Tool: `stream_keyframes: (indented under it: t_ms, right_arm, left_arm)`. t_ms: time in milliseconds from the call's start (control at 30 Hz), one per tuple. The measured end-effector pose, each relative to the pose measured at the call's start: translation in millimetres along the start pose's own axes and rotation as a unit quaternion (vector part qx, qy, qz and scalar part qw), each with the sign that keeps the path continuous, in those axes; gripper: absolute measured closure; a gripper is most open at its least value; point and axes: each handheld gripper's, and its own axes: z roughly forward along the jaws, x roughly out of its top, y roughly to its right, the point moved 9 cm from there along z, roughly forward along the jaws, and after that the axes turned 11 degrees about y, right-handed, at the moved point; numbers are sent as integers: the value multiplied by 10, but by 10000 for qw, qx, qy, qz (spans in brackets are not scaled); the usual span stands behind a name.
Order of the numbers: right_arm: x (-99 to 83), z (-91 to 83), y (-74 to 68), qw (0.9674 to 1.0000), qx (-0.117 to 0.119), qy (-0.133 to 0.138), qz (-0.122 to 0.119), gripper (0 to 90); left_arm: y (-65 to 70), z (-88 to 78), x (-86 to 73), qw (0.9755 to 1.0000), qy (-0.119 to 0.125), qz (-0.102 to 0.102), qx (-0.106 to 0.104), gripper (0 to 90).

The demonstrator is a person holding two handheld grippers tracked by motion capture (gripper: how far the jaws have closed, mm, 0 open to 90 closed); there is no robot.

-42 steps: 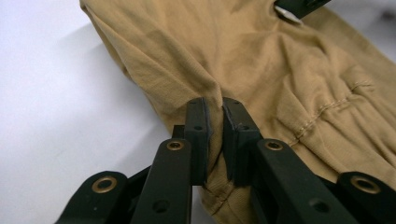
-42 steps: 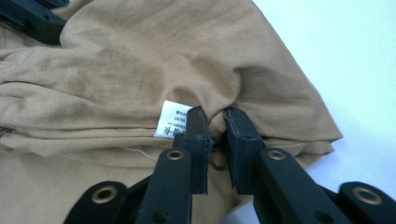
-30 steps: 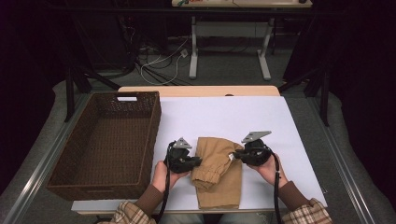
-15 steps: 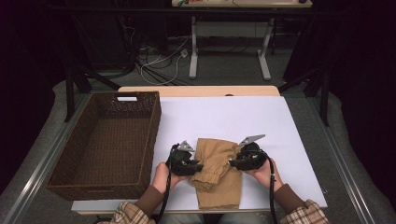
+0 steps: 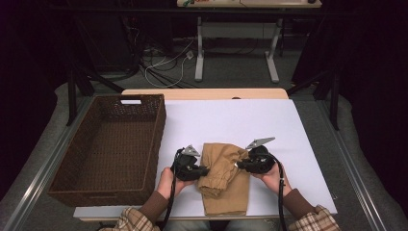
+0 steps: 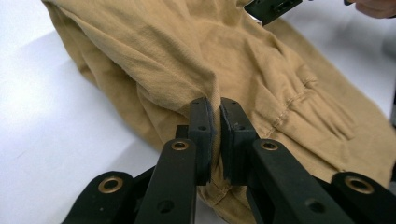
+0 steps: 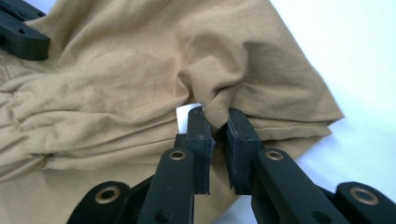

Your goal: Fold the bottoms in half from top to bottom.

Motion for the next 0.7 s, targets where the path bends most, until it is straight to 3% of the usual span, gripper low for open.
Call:
stream_keyframes:
  t_ms: [233,400,467,533,633,700]
  right_arm:
    - [121,-190,38,9999,-48,106,-67,816]
    - [63,-177,98,9997,-131,-89,-164,813]
    - [16,-125,113,9996,-155,-164,-181,797]
    - [-5,-92,122,9996,-168,-156,-168,757]
    - [18,-105,154,9999,-164,-36,20,620]
    - [20,-106,152,9999,-75,-1,110,539]
  left_arm:
    - [172,17,10,9998,56,23,-191,838]
    - [229,82,-38,9997,-70,86,-208,812]
    - [197,74,-32,9998,-66,83,-155,753]
    - [151,41,-1,10000,-4,90,-29,625]
    - [95,9,49,9997,126,109,153,473]
    - [70,8,55,9997,124,124,193,432]
